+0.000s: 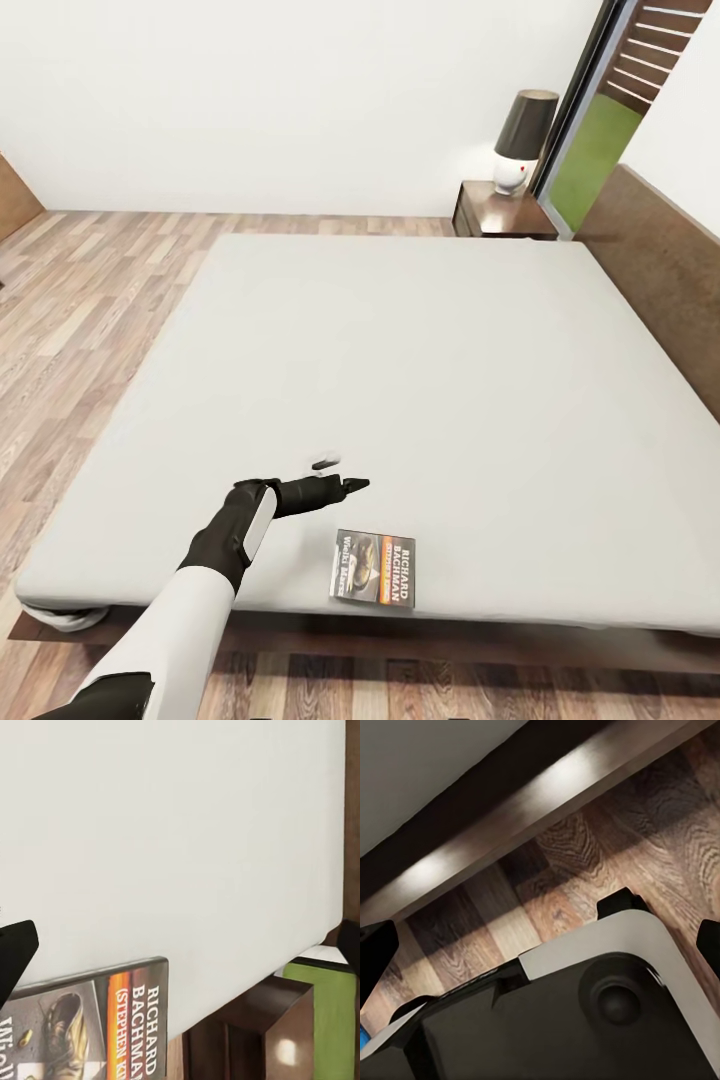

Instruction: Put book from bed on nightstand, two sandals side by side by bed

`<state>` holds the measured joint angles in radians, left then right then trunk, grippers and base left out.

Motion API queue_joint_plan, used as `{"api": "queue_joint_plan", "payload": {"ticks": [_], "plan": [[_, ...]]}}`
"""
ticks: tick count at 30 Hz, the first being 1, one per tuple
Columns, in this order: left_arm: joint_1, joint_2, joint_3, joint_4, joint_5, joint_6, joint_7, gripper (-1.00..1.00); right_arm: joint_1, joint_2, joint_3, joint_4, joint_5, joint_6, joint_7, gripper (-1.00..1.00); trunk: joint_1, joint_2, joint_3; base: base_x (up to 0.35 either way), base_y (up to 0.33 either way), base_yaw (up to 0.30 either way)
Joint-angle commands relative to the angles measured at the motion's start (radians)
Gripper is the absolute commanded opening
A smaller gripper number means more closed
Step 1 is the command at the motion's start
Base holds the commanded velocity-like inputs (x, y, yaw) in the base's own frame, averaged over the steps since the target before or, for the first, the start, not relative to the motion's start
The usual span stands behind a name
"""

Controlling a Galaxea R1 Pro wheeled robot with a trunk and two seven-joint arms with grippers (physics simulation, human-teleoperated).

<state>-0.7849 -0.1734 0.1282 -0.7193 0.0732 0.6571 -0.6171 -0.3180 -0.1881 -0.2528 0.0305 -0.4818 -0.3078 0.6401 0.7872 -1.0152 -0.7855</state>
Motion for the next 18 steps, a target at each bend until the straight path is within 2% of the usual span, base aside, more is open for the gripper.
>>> {"api": "queue_joint_plan", "payload": {"ticks": [1,5,11,18], "plan": [[-0.001,-0.001,0.004,0.0,0.005,0.009,-0.001,1.0,-0.001,-0.001,-0.008,0.003,0.003,-0.004,0.006,1.0,0.004,-0.008,-0.004,0.0,0.0,0.0],[-0.001,-0.001,0.005,0.0,0.005,0.009,-0.001,1.0,-0.001,0.0,-0.008,0.003,0.003,-0.004,0.006,1.0,0.019,-0.036,-0.016,0.0,0.0,-0.005],[-0.001,-0.001,0.005,0.0,0.005,0.009,-0.002,1.0,-0.001,0.0,-0.008,0.003,0.003,-0.004,0.006,1.0,0.042,-0.078,-0.035,0.0,0.0,-0.147],[-0.001,-0.001,0.005,0.0,0.005,0.009,-0.002,1.0,-0.001,0.0,-0.008,0.003,0.003,-0.004,0.006,1.0,0.069,-0.127,-0.057,0.0,0.0,-0.045]]}}
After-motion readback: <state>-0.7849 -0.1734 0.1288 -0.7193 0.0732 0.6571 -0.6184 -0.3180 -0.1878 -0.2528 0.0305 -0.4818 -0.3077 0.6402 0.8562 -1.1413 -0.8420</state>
